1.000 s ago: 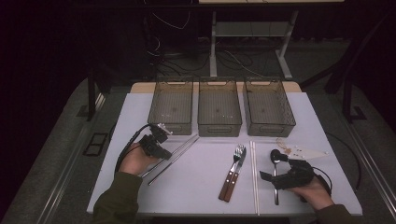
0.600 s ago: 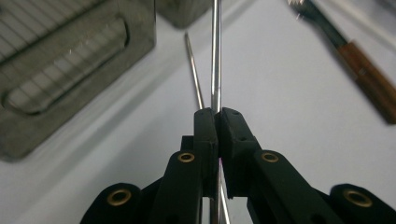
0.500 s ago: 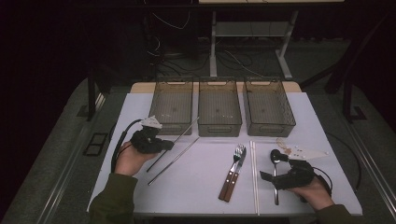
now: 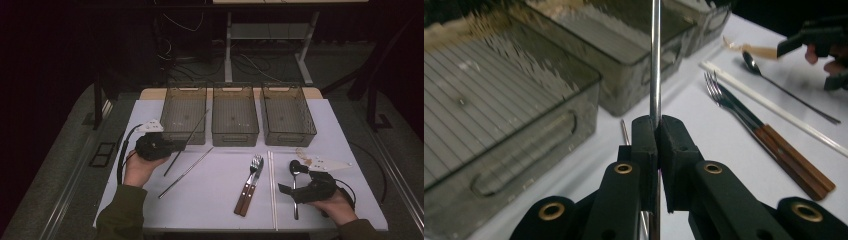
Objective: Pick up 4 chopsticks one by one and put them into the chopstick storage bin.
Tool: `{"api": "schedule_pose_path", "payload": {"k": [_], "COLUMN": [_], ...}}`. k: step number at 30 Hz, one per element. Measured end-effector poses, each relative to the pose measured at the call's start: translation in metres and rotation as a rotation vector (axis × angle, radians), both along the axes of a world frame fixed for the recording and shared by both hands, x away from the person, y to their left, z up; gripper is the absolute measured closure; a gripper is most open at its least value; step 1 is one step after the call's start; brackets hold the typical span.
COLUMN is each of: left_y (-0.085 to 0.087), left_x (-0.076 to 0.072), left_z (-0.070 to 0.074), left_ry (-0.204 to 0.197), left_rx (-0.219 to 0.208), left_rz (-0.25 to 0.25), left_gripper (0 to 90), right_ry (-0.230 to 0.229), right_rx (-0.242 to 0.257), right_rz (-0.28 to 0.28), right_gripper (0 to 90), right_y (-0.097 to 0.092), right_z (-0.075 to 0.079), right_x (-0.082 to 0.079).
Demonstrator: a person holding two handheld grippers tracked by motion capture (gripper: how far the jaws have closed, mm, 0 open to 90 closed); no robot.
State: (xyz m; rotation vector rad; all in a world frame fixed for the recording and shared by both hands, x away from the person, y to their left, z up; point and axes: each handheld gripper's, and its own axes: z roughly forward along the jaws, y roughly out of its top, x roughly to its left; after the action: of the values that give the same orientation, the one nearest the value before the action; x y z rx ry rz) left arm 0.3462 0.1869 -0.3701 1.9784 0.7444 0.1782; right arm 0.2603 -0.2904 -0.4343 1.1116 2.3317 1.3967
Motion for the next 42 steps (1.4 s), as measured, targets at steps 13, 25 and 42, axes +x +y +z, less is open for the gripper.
{"api": "schedule_pose_path", "payload": {"k": [13,25,42], "left_y": [-0.005,-0.008,-0.007], "left_x": [0.017,0.038,0.087], "left_z": [0.007,0.02,0.043], "left_ry": [-0.085,-0.134,-0.215], "left_rx": [-0.067,-0.068,-0.067], "left_rz": [0.052,0.088,0.217], "left_gripper": [85.2,85.2,85.2], "right_ry": [-0.003,0.005,0.001], "right_rx": [-0.001,0.001,0.011], "right_rz": [-0.001,0.003,-0.001], "right_gripper": [2.7,2.7,2.7], "right_y": [0.0,0.002,0.001], "right_z": [-0.001,-0.002,-0.001], "right_x": [0.0,0.0,0.0]}}
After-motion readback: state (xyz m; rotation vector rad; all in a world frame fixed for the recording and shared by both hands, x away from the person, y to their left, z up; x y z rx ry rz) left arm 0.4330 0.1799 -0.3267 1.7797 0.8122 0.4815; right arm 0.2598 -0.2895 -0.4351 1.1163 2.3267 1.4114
